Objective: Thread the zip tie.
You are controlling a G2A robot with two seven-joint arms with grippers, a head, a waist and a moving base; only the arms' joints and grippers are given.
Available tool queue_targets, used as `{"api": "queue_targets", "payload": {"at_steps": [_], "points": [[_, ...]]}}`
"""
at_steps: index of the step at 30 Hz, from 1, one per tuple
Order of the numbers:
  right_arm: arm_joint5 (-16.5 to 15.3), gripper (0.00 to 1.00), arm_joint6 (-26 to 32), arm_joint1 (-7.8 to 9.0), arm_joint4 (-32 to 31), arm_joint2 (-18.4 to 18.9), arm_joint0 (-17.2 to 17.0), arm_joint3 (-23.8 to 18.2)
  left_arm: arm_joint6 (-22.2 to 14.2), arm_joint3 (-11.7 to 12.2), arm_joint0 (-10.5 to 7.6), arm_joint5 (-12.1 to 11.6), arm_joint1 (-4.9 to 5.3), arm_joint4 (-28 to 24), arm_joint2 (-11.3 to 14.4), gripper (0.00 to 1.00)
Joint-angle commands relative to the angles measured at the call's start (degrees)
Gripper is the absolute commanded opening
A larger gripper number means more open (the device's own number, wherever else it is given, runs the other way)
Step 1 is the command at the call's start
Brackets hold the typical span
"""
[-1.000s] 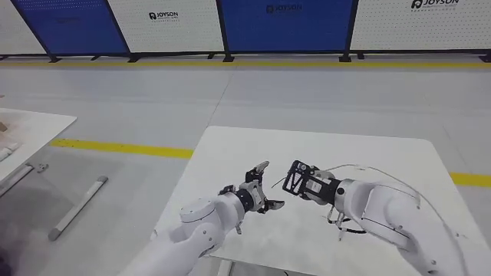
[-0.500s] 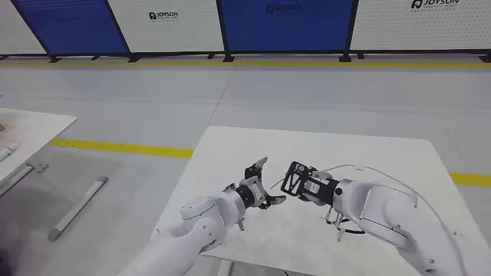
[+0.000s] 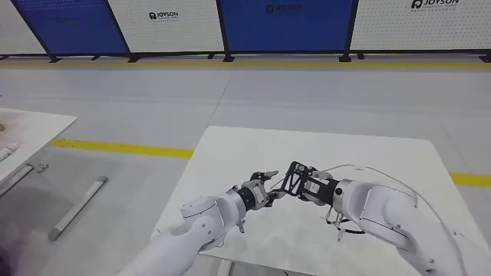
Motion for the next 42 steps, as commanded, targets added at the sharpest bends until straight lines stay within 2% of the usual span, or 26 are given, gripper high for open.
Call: {"api": "queue_targets", "payload": {"at_steps": [1, 12, 13, 14, 15, 21, 24, 27, 29, 33, 36, 38, 42], "points": [[0.00, 0.00, 0.00, 0.00, 0.00, 0.00, 0.00, 0.00, -0.16, 0.05, -0.02, 0.00, 0.07, 0.19, 0.19, 0.00], [0.00, 0.00, 0.00, 0.00, 0.00, 0.00, 0.00, 0.00, -1.20, -0.20, 0.13, 0.00, 0.39, 1.50, 0.81, 0.00], [0.00, 0.15, 0.00, 0.00, 0.00, 0.00, 0.00, 0.00, -1.26, -0.20, 0.14, 0.00, 0.40, 1.58, 0.86, 0.00], [0.18, 0.84, -0.60, -0.02, -0.12, 0.10, -0.50, 0.07, -1.31, -0.21, 0.13, 0.00, 0.42, 1.63, 0.88, 0.00], [0.13, 1.00, -1.02, -0.05, -0.29, 0.31, -0.87, 0.11, -1.36, -0.22, 0.12, 0.00, 0.44, 1.72, 0.91, 0.00], [0.00, 1.00, -1.32, -0.03, 0.17, 2.63, -2.65, -0.22, -1.00, -0.01, 0.00, -0.10, 0.51, 2.95, 0.53, 0.00], [0.00, 1.00, -1.99, 0.44, 1.27, 4.80, -4.25, -0.70, -0.28, -0.49, 0.96, -3.07, 0.44, 8.73, 1.06, 0.00], [0.95, 1.00, -2.02, 1.14, 5.21, 8.06, -7.00, -0.48, -0.12, -0.59, 1.27, -3.70, 0.56, 17.56, 2.11, 0.00], [0.86, 1.00, -0.78, 1.62, 10.15, 10.39, -8.91, 0.81, 0.06, -0.55, 1.87, -5.63, 0.69, 26.40, 3.16, 0.00], [0.00, 1.00, 0.24, 2.02, 20.42, 13.11, -11.88, 4.09, -0.15, 0.29, 3.12, -8.58, 0.69, 38.25, 5.23, 0.00], [0.00, 1.00, 0.93, 1.90, 28.27, 13.76, -12.68, 6.60, -0.06, 0.95, 3.57, -10.24, 0.56, 44.80, 6.40, 0.00], [0.26, 1.00, 0.27, 1.73, 31.41, 14.40, -12.75, 8.76, -0.04, 1.44, 3.80, -11.33, 0.40, 47.56, 7.00, 0.00], [0.26, 1.00, 0.27, 1.73, 31.41, 14.40, -12.75, 8.76, -0.08, 1.57, 3.88, -11.73, 0.33, 48.06, 7.14, 0.00]]}}
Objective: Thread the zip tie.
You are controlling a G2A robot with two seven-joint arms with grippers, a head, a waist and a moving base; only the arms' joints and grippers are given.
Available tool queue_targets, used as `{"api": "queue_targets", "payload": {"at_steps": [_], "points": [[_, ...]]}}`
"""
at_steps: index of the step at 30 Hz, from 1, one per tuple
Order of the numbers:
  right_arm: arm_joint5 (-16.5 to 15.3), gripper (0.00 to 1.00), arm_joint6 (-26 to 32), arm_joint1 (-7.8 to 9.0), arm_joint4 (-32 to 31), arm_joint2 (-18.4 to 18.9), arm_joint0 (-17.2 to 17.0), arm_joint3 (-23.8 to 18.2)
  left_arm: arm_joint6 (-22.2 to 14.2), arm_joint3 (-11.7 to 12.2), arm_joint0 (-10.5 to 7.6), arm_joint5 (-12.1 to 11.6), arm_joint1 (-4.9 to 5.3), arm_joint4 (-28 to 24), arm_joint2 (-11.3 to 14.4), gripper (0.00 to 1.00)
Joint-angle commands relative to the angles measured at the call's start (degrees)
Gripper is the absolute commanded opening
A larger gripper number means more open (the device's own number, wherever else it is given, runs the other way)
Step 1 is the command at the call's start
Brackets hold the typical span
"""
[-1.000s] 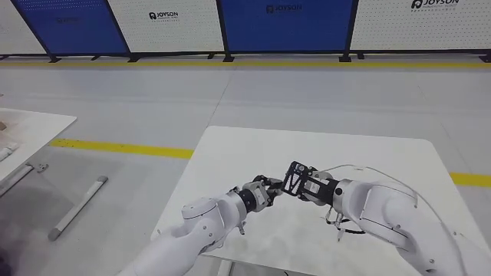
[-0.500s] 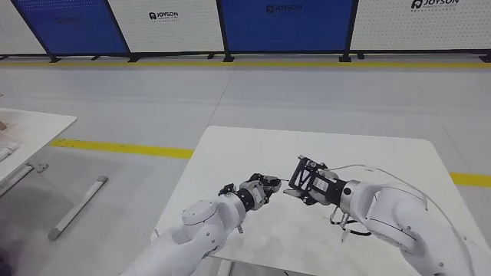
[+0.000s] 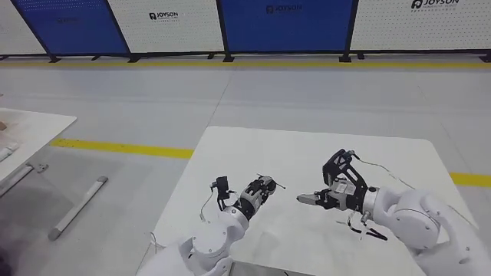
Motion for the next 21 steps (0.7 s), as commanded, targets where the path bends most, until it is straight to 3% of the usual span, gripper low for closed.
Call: {"api": "queue_targets", "payload": {"at_steps": [1, 9, 11, 14, 21], "points": [[-0.01, 1.00, 0.03, 0.01, -0.11, -0.02, 0.00, -0.06, 0.00, -0.02, -0.01, 0.06, 0.01, -0.12, -0.02, 0.00], [-0.01, 1.00, -0.79, -0.06, 1.03, 0.08, -0.41, 0.20, -0.03, 0.02, -0.03, -0.13, 0.00, 0.04, -0.06, 0.00], [-0.27, 1.00, -1.30, -0.46, 10.95, 0.28, -1.12, 2.69, 0.38, 0.72, 0.29, -2.77, -0.16, 3.70, 0.25, 0.00], [-0.27, 1.00, 2.17, -1.16, 22.09, -0.32, 0.48, 7.40, 1.59, 1.47, 0.42, -4.93, -0.59, 9.21, 1.66, 0.00], [-0.27, 1.00, 8.56, -3.91, 34.95, -2.82, 3.96, 15.93, 2.89, 1.60, -0.25, -4.25, -1.53, 18.96, 4.18, 0.00]]}}
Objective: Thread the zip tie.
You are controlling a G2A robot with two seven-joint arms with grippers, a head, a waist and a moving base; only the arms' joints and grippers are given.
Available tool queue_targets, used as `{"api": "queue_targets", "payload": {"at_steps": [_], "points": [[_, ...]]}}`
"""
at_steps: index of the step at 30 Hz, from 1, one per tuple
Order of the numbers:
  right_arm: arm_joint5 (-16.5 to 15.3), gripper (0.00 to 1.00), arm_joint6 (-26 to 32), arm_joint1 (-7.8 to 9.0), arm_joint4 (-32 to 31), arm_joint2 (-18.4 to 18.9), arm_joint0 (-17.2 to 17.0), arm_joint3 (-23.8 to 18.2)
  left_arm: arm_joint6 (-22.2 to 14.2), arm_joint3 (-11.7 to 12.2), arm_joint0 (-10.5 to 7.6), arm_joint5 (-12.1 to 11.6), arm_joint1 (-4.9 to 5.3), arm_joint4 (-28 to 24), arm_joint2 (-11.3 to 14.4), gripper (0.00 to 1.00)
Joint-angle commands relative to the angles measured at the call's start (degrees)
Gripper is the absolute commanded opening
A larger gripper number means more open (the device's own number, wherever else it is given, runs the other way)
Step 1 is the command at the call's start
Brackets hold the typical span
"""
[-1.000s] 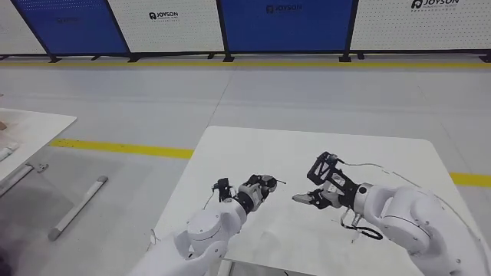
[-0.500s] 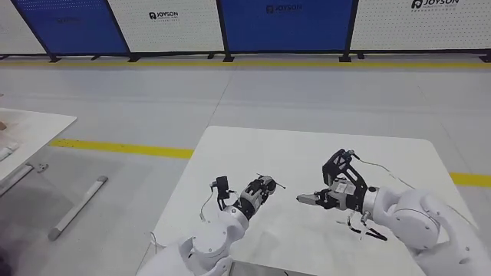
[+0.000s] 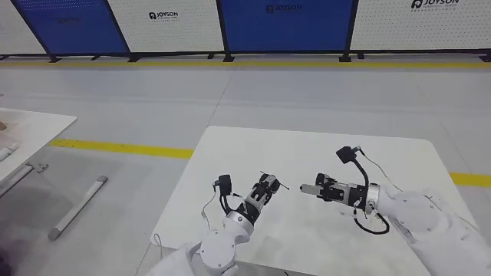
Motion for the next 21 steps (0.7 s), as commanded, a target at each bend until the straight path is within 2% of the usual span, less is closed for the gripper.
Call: {"api": "queue_targets", "payload": {"at_steps": [1, 4, 7, 21], "points": [[0.00, 1.00, 1.23, -0.99, 2.75, -0.67, 0.60, 2.00, 0.60, -0.23, 0.03, 0.44, -0.25, 2.67, 0.49, 0.00], [0.00, 1.00, 2.36, -2.52, 4.08, -1.58, 1.30, 4.67, 2.12, -0.30, 0.05, 1.42, -0.73, 4.59, 0.98, 0.00], [0.00, 1.00, 3.25, -3.81, 4.20, -2.71, 1.96, 7.67, 3.52, 0.08, -0.06, 2.29, -1.19, 4.35, 1.18, 0.00], [0.00, 1.00, 2.97, -3.89, 4.96, -2.62, 1.20, 7.11, 3.37, 0.23, -0.01, 2.07, -1.30, 3.98, 0.93, 0.00]]}}
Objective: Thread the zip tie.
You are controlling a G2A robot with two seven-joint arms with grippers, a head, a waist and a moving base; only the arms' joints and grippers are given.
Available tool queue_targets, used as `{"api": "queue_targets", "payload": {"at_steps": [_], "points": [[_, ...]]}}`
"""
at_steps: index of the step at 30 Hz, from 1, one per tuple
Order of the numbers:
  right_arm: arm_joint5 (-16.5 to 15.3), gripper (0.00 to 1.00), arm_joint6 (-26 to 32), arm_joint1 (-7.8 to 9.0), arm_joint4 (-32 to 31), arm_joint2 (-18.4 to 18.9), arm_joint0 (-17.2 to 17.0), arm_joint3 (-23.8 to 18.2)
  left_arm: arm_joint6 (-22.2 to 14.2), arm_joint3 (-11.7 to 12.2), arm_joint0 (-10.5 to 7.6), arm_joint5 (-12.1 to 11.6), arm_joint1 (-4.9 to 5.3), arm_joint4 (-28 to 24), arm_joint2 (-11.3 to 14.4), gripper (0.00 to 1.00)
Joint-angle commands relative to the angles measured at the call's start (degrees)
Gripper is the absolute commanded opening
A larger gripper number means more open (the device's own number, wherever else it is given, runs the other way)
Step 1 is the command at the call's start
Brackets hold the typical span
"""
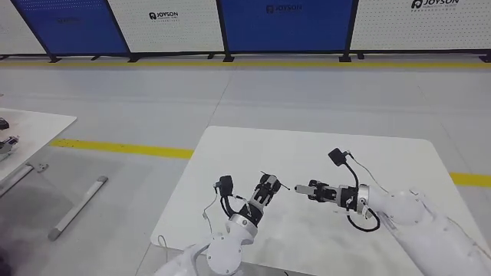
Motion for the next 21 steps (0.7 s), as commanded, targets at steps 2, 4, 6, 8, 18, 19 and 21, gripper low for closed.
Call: {"api": "queue_targets", "payload": {"at_steps": [2, 4, 6, 8, 18, 19, 21], "points": [[0.00, 1.00, 0.56, -0.15, 3.01, 0.86, -0.87, -0.06, 0.10, 0.07, 0.20, -0.20, -0.31, -1.09, -0.53, 0.00], [0.00, 1.00, 2.97, -0.51, 6.39, 1.59, -1.10, 0.35, 0.78, -0.31, 0.42, 0.30, -0.64, -2.39, -0.82, 0.00], [0.00, 1.00, 6.50, -1.27, 10.37, 2.19, -0.84, 1.90, 0.95, -0.59, 0.55, 0.82, -0.96, -3.17, -0.92, 0.00], [0.00, 1.00, 7.76, -2.20, 10.86, 2.16, -0.28, 3.33, 1.34, -0.55, 0.54, 1.34, -1.23, -3.69, -1.06, 0.00], [0.00, 1.00, 11.91, -5.03, 15.05, 1.63, 1.40, 8.72, 0.52, 0.14, -0.16, 3.26, -2.26, -3.88, -0.36, 0.00], [0.00, 1.00, 11.91, -5.03, 15.05, 1.63, 1.40, 8.72, 0.52, 0.14, -0.16, 3.26, -2.26, -3.88, -0.36, 0.00], [0.00, 1.00, 11.91, -5.03, 15.05, 1.63, 1.40, 8.72, 0.52, 0.14, -0.16, 3.26, -2.26, -3.88, -0.36, 0.00]]}}
